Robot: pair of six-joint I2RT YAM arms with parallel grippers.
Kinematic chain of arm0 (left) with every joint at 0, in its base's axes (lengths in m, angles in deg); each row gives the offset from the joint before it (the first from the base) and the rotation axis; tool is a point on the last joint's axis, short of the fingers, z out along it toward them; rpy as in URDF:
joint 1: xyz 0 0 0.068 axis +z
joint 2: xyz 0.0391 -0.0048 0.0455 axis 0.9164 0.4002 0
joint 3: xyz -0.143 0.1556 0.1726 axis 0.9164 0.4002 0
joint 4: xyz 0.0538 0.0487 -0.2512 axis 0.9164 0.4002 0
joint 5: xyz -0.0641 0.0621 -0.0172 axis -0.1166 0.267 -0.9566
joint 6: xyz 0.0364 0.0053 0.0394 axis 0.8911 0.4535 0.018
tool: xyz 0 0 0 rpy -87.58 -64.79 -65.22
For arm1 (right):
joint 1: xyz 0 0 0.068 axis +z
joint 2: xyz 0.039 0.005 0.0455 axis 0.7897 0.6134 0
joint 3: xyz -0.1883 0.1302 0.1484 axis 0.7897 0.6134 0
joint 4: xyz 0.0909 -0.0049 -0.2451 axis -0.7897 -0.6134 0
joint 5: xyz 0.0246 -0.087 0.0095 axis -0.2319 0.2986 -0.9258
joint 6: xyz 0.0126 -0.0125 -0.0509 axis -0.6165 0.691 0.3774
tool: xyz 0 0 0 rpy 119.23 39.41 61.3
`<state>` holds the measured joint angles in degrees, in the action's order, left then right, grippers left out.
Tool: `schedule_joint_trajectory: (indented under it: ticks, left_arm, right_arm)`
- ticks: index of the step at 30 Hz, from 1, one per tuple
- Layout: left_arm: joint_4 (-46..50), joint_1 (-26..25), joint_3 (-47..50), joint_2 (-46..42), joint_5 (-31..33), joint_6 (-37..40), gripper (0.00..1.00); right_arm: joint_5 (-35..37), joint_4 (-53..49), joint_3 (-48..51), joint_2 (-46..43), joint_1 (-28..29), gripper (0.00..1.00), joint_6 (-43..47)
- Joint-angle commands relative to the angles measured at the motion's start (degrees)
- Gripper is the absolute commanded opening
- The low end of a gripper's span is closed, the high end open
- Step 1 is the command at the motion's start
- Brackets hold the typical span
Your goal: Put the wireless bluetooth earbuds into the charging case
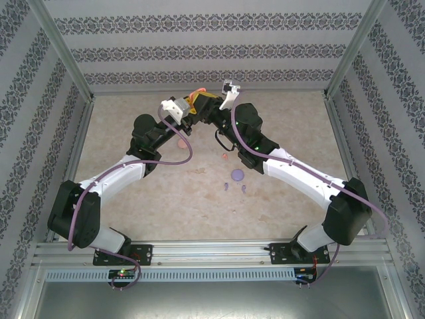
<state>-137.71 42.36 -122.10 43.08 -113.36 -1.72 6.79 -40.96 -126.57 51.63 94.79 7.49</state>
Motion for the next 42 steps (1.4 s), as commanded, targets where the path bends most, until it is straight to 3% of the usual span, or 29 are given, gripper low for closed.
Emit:
schedule_joint_trajectory:
  ticks: [1, 20, 35, 42]
  left_arm:
    - [-3.6, -1.0, -2.1, -1.5, -0.7, -0.8, 0.0]
    - [-3.3, -1.3, -2.5, -1.7, -0.2, -1.0, 0.0]
    - [-2.5, -1.5, -2.8, -1.7, -0.3, -0.9, 0.0]
    - [-2.7, -1.6, -2.6, -1.6, 0.6, -1.2, 0.0]
  right_arm:
    - [0.4, 2.4, 0.7, 0.6, 0.3, 0.24, -1.0]
    - [1.9, 1.6, 2.4, 0.5, 0.5, 0.24, 0.4]
    - [2.6, 0.6, 2.0, 0.7, 0.4, 0.36, -0.5]
    - [1.3, 0.0, 0.8, -0.8, -0.1, 0.55, -0.7]
